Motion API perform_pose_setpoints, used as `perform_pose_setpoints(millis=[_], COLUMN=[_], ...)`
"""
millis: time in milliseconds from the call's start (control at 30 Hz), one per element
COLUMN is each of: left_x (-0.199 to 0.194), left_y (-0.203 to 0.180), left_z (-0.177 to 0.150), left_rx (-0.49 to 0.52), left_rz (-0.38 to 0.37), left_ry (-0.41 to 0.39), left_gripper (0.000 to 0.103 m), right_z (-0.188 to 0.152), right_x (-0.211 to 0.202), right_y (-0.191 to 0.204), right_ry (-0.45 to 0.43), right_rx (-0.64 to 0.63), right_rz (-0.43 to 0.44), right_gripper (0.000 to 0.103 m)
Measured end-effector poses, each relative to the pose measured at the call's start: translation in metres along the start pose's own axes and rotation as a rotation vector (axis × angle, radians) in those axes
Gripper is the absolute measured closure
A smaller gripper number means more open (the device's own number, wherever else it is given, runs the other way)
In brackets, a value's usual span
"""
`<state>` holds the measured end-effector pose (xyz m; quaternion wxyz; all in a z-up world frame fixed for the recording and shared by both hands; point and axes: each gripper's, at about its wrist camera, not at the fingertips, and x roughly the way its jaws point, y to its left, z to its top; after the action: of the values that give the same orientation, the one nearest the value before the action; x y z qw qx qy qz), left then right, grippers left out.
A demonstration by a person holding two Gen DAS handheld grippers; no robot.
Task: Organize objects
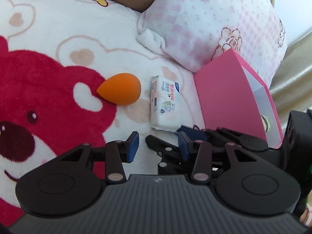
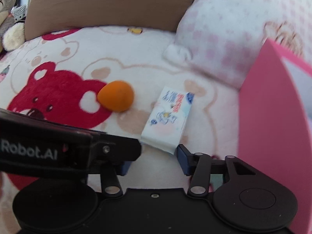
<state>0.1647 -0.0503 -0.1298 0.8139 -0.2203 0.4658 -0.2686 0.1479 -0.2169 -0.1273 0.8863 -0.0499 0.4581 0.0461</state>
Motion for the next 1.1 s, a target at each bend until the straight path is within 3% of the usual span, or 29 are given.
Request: perform_pose_setpoints(millis=[67, 133, 333, 400, 667, 767, 967, 1100], left_x=[0.001, 0.001, 0.003, 0.003, 0.006, 0.013, 0.012, 0.01], left_y=[-0.001, -0.004, 0.002, 0.004, 0.004, 0.009, 0.027, 0.034], left_z=[0.0, 0.0, -0.003, -0.002, 0.012, 0.015, 0.01, 0.011], left_rx=[-0.003, 0.017, -0.015, -0.028, -0.036, -0.08, -0.161, -0.181], left_rz=[-0.009, 0.013, 0.03, 0.037, -0.005, -0.003, -0.016, -0.023], left_ry=[-0.005, -0.028, -0.046, -0.063, -0.035, -0.002, -0.008, 0.002], left_gripper=[0.062, 0.062, 0.062, 0.062, 0.076, 0.078, 0.078, 0.079], right_z=[0.001, 0.002, -0.001, 0.003, 0.024, 0.03, 0.043, 0.049], right_x=[-0.001, -0.001, -0.009, -0.011, -0.001, 0.008, 0.023, 0.036], right_y=[0.001, 0.003, 0.009, 0.012, 0.009, 0.007, 0.028, 0.035], right_ry=[0.003, 0.006, -0.006, 0.007, 0.068, 0.124, 0.182, 0.23], right_rx=[0.002, -0.016, -0.044, -0.058, -0.159, -0.201, -0.453, -0.497], right_rz=[0.006, 0.024, 0.062, 0.039, -0.042, -0.03, -0.111, -0.156], right_gripper=[0.059, 0.079, 0.081, 0.08, 0.045, 0.02, 0.014, 0.007])
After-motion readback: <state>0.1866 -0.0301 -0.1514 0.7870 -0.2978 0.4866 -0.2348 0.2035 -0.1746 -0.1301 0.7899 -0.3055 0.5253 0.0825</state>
